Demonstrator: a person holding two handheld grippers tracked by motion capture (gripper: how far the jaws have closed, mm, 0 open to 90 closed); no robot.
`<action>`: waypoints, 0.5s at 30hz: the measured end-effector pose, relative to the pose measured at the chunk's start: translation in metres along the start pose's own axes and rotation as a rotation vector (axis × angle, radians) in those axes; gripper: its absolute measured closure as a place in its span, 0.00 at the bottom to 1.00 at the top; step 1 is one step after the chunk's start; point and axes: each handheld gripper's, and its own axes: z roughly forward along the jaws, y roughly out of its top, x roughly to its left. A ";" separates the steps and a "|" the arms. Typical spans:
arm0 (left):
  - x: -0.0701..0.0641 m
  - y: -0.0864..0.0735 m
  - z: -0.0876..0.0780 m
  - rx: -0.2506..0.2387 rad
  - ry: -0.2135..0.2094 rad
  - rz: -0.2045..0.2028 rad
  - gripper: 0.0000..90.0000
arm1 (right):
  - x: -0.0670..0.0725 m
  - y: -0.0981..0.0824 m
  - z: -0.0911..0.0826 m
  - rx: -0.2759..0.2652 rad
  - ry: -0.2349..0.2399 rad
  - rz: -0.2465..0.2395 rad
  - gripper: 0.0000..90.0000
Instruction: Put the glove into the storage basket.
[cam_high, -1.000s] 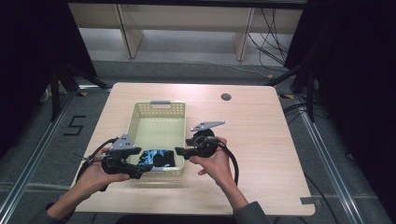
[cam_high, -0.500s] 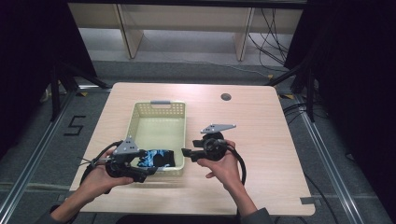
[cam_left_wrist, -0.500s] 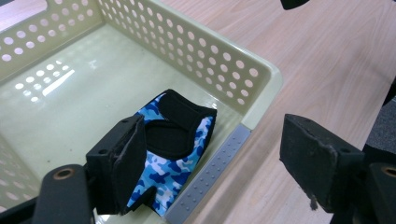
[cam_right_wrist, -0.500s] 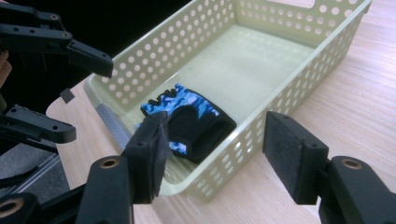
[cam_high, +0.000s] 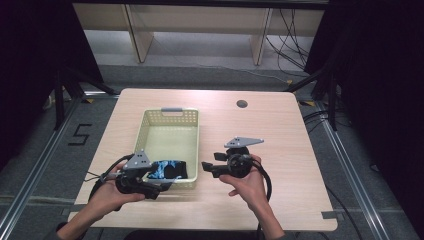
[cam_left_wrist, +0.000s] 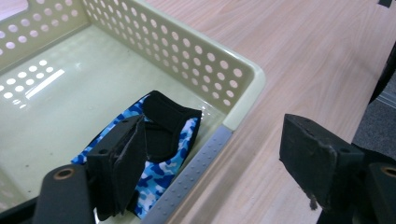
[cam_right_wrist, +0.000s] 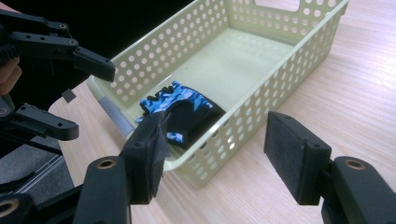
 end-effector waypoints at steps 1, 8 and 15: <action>-0.001 0.000 0.000 0.008 -0.005 0.009 0.25 | 0.000 -0.001 -0.001 -0.003 -0.001 0.006 0.45; -0.010 0.000 0.002 -0.017 -0.022 0.000 0.25 | -0.002 -0.009 -0.008 -0.017 0.006 0.017 0.43; -0.018 -0.001 0.005 -0.022 -0.058 0.005 0.25 | -0.004 -0.016 -0.014 -0.030 0.002 0.008 0.41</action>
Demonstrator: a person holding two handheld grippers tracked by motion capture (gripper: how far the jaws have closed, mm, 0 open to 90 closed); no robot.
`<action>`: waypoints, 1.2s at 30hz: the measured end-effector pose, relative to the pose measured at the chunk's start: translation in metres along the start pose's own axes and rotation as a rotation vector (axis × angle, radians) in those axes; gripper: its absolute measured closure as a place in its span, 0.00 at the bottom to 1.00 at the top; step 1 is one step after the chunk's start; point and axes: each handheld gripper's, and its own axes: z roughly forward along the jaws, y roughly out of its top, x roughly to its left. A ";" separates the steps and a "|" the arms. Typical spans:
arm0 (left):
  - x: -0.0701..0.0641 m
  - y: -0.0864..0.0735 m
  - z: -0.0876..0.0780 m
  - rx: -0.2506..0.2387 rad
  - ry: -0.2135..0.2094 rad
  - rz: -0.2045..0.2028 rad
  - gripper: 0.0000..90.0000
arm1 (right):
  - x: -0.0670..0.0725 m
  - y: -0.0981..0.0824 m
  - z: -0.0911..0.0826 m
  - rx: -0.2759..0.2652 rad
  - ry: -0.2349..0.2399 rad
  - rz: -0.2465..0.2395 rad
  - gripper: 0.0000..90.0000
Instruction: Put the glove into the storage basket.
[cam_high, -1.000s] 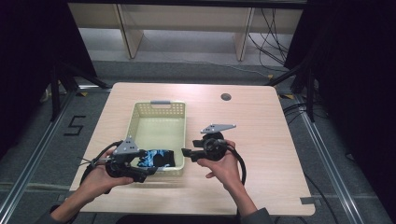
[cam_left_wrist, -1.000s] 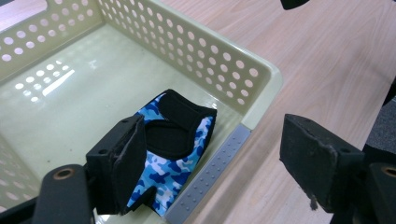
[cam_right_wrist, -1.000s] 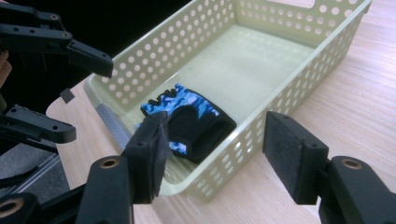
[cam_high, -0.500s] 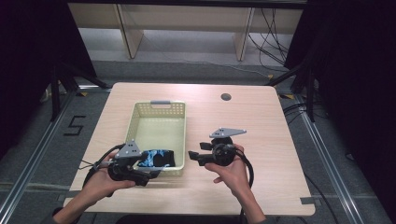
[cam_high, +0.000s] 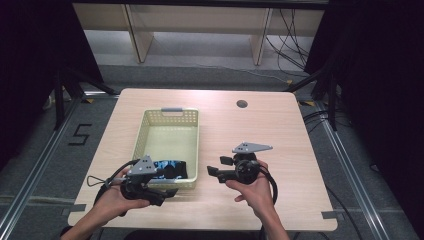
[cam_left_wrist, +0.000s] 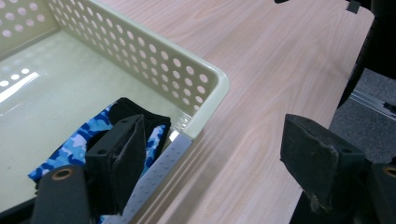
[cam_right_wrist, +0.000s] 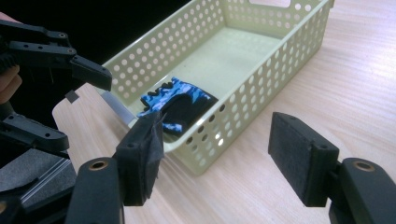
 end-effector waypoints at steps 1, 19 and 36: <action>-0.001 0.000 0.000 0.001 0.002 0.001 0.24 | 0.001 -0.001 -0.001 0.011 -0.004 0.020 0.40; -0.011 -0.004 0.004 -0.013 -0.036 -0.011 0.24 | -0.001 -0.019 -0.010 0.009 -0.006 0.037 0.37; -0.031 -0.006 0.004 -0.034 -0.073 0.025 0.24 | -0.001 -0.037 -0.018 0.004 -0.011 0.065 0.36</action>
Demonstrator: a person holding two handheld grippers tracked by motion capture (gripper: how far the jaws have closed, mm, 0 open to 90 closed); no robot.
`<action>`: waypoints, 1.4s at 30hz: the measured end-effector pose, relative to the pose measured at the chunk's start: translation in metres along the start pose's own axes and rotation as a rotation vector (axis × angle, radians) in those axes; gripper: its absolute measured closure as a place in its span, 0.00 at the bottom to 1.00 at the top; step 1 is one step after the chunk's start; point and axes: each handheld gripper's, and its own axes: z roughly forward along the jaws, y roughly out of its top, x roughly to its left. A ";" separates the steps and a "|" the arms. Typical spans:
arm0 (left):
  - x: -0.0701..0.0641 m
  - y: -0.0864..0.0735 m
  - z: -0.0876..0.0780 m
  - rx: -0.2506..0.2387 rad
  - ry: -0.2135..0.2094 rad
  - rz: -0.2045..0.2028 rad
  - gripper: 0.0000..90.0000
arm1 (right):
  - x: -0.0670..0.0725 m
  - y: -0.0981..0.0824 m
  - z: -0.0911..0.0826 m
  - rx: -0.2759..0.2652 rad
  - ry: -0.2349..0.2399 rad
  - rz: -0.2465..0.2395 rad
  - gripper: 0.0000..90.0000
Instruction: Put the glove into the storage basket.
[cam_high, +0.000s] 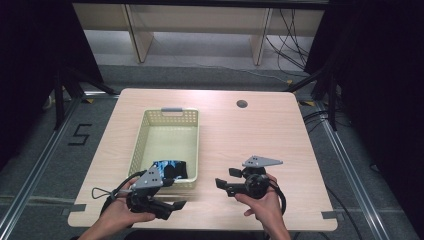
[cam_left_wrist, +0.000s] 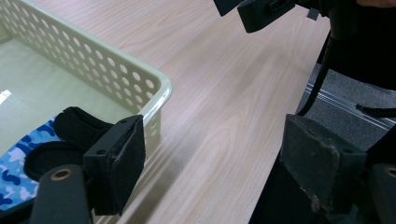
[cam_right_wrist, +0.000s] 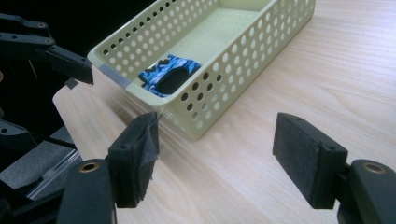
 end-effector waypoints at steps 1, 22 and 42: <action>-0.001 -0.001 0.000 -0.005 0.003 -0.007 0.24 | 0.001 -0.001 0.000 0.002 0.007 0.012 0.36; -0.012 -0.014 0.007 0.011 -0.014 0.016 0.24 | 0.003 -0.016 -0.004 0.019 0.006 -0.014 0.34; -0.018 -0.038 0.015 0.066 0.003 0.033 0.24 | 0.001 -0.041 -0.012 0.010 0.025 -0.007 0.26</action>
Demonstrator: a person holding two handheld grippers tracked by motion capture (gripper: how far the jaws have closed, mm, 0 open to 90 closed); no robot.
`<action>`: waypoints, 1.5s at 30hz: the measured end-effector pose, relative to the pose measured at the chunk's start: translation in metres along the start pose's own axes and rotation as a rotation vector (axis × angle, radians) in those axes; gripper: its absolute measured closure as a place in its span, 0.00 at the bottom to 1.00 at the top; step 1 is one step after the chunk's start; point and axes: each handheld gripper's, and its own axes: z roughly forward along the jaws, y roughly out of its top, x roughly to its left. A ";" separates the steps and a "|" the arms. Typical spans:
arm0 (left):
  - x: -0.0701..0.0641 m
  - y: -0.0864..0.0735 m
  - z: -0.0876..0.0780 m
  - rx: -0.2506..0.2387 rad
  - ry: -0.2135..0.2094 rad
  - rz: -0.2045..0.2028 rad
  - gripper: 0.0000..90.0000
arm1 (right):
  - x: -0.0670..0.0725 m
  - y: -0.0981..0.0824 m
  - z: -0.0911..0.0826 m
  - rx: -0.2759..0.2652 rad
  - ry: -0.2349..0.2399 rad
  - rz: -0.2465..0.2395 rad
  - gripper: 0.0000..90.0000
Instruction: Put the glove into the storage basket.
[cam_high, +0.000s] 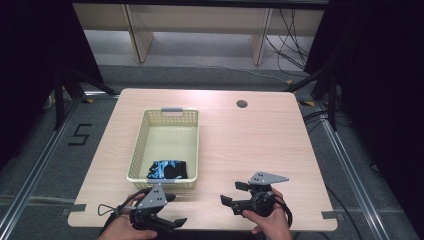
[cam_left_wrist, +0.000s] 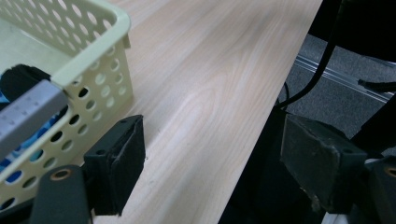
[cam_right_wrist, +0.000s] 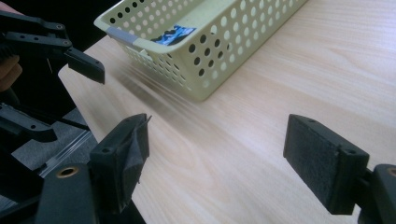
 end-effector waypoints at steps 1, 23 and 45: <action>-0.001 -0.001 0.001 -0.001 -0.004 -0.019 0.24 | -0.001 -0.002 -0.001 -0.002 -0.006 -0.015 0.26; 0.009 -0.033 0.003 0.065 0.068 0.023 0.22 | -0.006 -0.035 -0.017 0.030 -0.040 0.000 0.20; 0.002 -0.047 0.007 0.073 0.058 0.029 0.19 | -0.005 -0.063 -0.035 0.091 -0.105 0.010 0.19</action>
